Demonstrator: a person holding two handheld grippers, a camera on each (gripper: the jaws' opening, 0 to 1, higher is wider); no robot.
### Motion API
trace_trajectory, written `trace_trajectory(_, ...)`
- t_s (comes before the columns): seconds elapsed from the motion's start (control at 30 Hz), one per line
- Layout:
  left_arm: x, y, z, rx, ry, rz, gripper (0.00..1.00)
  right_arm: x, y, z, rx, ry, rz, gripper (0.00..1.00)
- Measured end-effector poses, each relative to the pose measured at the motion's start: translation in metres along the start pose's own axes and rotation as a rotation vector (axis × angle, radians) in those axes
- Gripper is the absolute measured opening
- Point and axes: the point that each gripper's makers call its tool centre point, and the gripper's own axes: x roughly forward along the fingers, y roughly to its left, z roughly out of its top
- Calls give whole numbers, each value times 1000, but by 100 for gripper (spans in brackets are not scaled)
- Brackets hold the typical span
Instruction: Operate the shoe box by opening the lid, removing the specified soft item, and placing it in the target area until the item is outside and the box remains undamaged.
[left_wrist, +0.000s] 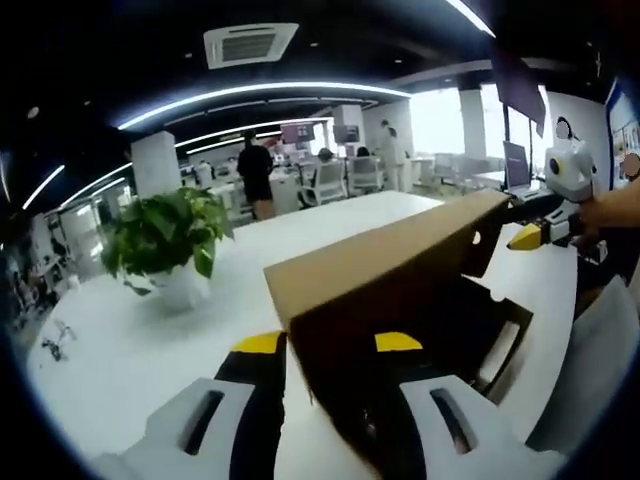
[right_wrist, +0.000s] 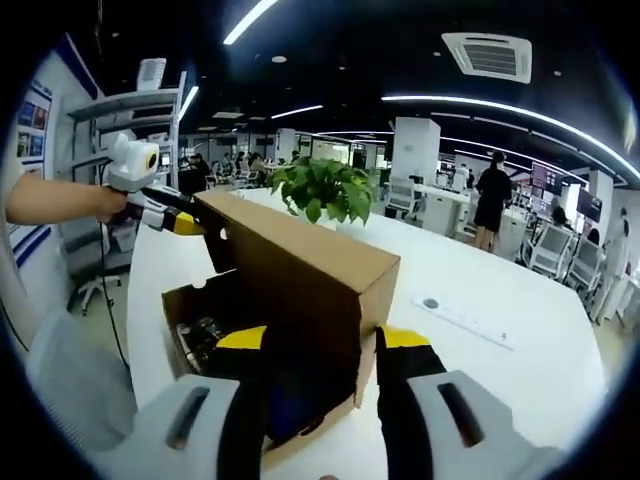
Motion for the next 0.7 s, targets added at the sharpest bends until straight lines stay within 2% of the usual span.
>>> trace_trajectory(0.23,7,10,5,17,-5,23,20,6,-10,2,-14,3,-17,34)
trace_trajectory(0.53,15,27,9,22,-14,77,3,12,-22,4,-24,-2,-40,28)
trace_trajectory(0.7,20,31,11,11,-18,85,2,16,-27,5,-24,-8,-61,27)
